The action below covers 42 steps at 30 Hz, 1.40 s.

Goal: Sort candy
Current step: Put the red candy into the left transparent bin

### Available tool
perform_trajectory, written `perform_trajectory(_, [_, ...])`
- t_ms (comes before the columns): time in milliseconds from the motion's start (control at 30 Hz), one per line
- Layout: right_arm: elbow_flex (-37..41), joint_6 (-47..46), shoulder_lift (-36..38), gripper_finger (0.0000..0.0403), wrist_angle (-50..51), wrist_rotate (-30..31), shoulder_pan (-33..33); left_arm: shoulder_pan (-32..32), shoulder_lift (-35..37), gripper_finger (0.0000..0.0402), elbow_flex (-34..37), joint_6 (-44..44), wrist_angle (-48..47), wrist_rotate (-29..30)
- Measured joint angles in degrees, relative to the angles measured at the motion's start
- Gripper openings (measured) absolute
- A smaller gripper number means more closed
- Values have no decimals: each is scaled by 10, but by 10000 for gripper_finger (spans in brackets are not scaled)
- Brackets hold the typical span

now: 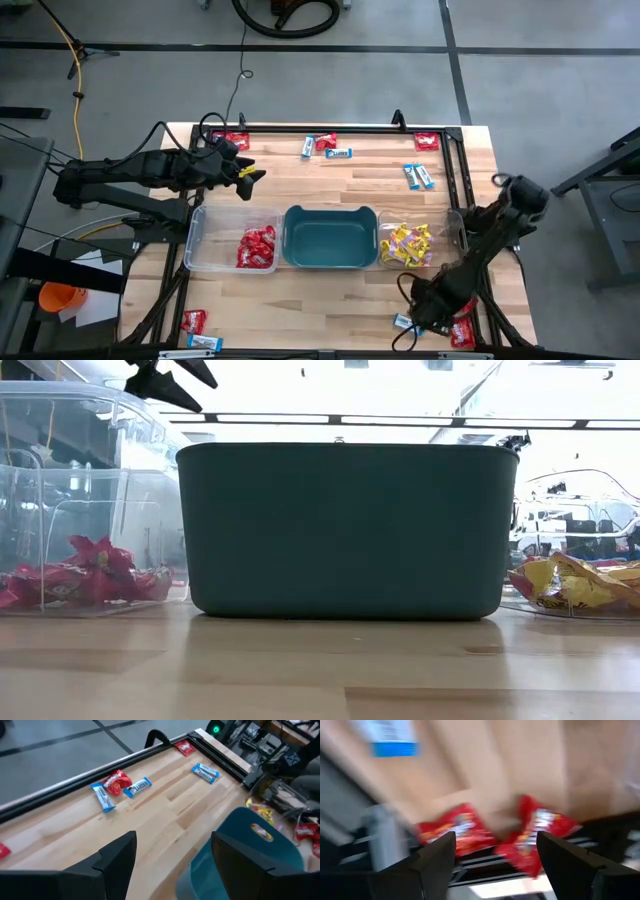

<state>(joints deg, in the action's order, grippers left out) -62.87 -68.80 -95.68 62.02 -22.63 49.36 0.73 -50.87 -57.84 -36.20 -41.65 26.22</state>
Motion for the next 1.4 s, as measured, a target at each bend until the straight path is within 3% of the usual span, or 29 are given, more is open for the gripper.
perform_trajectory(300, [0, 60, -86, 272, 30, -49, 25, 0, 0, 241, 0, 24, 0, 0])
perform_trajectory(933, [0, 91, -161, 268, 57, -59, 55, 0, 0, 241, 0, 35, 0, 14])
perform_trajectory(1067, [0, 110, -161, 211, 49, -73, 58, 0, 0, 241, 0, 35, 3, 14])
perform_trajectory(1233, [-8, 123, -149, 39, 52, -95, 62, 0, 1, 241, 0, 35, 16, 14])
perform_trajectory(1267, [-13, 123, -141, 21, 50, -94, 62, 0, 1, 241, 0, 35, 18, 14])
perform_trajectory(1400, [-50, 125, -104, 27, 55, -56, 60, 0, 2, 241, 0, 35, 22, 14])
